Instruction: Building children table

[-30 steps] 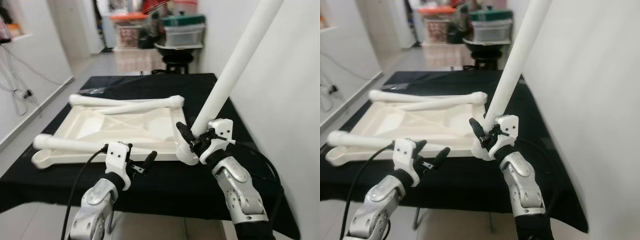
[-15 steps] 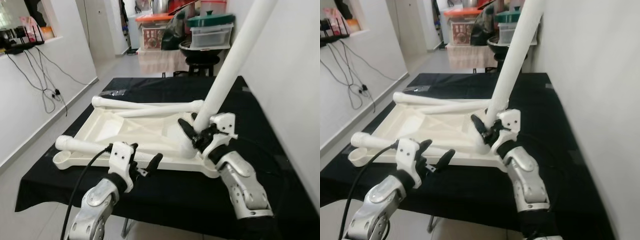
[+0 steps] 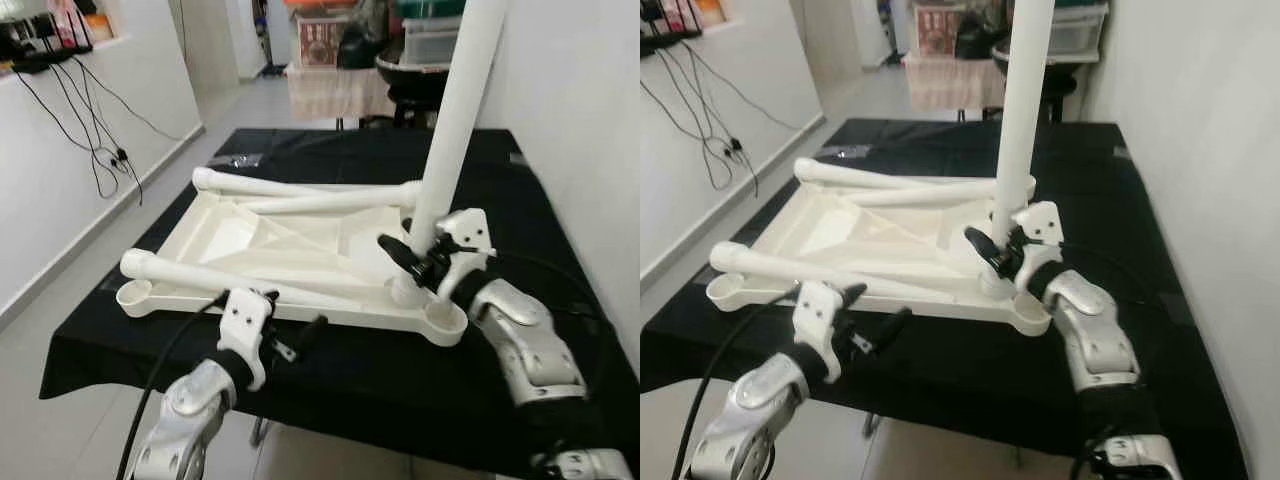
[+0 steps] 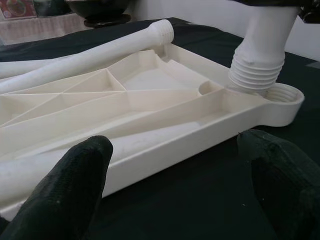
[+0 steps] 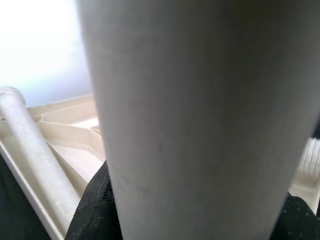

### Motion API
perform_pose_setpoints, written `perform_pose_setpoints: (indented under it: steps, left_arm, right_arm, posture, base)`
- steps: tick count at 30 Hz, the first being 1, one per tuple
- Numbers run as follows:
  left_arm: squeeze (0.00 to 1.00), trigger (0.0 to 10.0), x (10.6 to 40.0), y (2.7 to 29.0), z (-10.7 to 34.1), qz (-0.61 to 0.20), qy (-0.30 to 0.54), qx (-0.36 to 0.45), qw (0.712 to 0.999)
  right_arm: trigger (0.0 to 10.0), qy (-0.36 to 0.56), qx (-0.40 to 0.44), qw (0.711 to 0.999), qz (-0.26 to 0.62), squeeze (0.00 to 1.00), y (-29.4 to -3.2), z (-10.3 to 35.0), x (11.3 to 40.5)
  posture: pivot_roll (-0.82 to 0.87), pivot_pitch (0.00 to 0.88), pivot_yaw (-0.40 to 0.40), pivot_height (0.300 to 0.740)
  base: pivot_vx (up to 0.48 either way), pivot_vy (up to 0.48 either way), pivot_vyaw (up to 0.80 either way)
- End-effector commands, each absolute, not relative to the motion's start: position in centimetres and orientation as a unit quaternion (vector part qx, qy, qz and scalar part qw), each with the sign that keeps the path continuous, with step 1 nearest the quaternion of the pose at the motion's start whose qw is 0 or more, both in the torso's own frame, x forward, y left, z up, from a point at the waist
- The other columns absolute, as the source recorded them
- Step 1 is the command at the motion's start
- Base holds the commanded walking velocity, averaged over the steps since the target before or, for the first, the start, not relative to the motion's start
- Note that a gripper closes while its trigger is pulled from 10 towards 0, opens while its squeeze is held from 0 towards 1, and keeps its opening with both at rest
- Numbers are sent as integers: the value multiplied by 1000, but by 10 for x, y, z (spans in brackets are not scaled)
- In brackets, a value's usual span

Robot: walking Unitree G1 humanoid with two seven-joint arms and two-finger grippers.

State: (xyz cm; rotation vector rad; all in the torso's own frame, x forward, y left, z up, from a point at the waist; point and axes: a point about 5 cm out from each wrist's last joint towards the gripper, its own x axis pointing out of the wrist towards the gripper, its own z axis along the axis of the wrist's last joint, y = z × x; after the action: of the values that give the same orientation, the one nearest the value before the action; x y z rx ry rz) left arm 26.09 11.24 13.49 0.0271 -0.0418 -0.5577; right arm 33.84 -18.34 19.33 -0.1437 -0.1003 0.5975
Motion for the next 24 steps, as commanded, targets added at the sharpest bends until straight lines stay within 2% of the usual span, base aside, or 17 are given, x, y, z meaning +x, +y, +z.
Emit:
perform_pose_setpoints:
  steps: [1, 3, 5, 8, 9, 10, 12, 14, 17, 18, 24]
  left_arm:
    - [0, 10000, 258, 113, 134, -282, -16, 24, 959]
    - [0, 10000, 258, 113, 134, -282, -16, 24, 959]
    - [0, 10000, 249, 109, 134, -301, -14, 23, 953]
    - [0, 10000, 244, 107, 135, -311, -14, 24, 950]
    - [0, 8431, 239, 106, 137, -325, -17, 25, 945]
    - [0, 0, 234, 106, 138, -335, -19, 25, 942]
    - [0, 0, 230, 105, 140, -344, -21, 28, 938]
    - [0, 0, 222, 106, 144, -363, -22, 31, 931]
    - [0, 0, 218, 107, 145, -369, -22, 31, 929]
    - [0, 0, 210, 112, 147, -378, -14, 34, 925]
    - [0, 0, 194, 116, 147, -406, 8, 31, 914]
  right_arm:
    - [10000, -49, -70, 943, 321, 0, -181, 195, 339]
    - [10000, -49, -70, 943, 321, 0, -181, 195, 339]
    - [10000, -24, -68, 917, 393, 0, -188, 197, 339]
    - [10000, -16, -54, 903, 426, 0, -192, 199, 337]
    - [10000, -12, -43, 892, 450, 0, -196, 203, 337]
    - [10000, -11, -35, 886, 462, 0, -200, 207, 337]
    - [10000, -11, -35, 883, 468, 0, -203, 209, 338]
    - [10000, -16, -47, 880, 472, 0, -210, 216, 339]
    - [10000, -20, -49, 878, 475, 0, -212, 220, 340]
    - [10000, -23, -55, 876, 479, 0, -218, 226, 340]
    - [10000, -13, -63, 867, 494, 0, -233, 234, 338]
  posture:
    - [11, 0, 9, 740]
    - [11, 0, 9, 740]
    - [13, 0, 3, 740]
    - [15, 0, 4, 740]
    - [19, 0, 5, 740]
    - [21, 0, 7, 740]
    - [23, 0, 8, 740]
    - [32, 41, 20, 740]
    - [33, 47, 23, 740]
    - [38, 87, 39, 740]
    - [41, 124, 56, 740]
  base:
    - [0, 0, 0]
    - [0, 0, 0]
    - [0, 0, 0]
    - [0, 0, 0]
    - [0, 0, 0]
    - [0, 0, 0]
    - [0, 0, 0]
    - [0, 0, 0]
    - [0, 0, 0]
    - [0, 0, 0]
    - [0, 0, 0]
